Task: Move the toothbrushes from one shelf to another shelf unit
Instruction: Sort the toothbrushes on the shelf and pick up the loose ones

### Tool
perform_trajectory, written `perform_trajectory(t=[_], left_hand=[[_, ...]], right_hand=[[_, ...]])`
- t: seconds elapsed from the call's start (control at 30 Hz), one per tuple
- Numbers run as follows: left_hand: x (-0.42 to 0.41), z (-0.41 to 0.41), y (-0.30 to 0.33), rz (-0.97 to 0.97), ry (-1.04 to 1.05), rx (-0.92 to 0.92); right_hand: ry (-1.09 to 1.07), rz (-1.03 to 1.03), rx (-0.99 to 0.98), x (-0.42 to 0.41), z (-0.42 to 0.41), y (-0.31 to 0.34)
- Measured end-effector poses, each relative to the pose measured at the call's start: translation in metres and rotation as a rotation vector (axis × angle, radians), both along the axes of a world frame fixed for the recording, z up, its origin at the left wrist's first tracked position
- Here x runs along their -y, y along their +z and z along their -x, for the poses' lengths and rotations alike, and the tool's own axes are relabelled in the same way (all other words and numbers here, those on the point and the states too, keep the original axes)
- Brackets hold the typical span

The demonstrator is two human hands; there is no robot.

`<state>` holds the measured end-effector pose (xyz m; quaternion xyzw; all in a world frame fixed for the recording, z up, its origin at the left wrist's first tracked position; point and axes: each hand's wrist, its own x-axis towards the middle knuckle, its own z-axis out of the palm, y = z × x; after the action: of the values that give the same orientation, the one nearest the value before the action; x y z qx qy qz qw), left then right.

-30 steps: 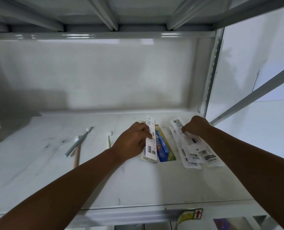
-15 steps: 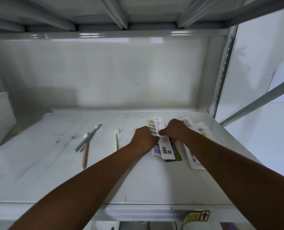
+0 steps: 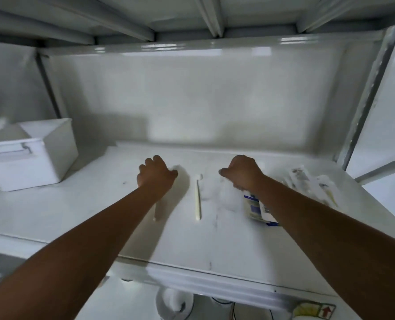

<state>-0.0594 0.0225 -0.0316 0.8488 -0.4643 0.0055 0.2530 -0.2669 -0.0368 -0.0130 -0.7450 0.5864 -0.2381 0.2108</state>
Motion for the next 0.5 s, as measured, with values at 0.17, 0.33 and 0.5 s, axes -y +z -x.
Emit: perform_trajectory(t=[0.17, 0.33, 0.5], left_hand=[[-0.021, -0.041, -0.011, -0.102, 0.065, -0.176], [-0.031, -0.045, -0.014, -0.124, -0.011, -0.202], [-0.034, -0.047, -0.009, -0.149, -0.043, -0.201]], right_hand=[[0.099, -0.148, 0.04, -0.013, -0.042, -0.014], [0.112, -0.102, -0.033, -0.021, -0.067, -0.027], [0.094, -0.053, -0.156, -0.024, -0.074, -0.031]])
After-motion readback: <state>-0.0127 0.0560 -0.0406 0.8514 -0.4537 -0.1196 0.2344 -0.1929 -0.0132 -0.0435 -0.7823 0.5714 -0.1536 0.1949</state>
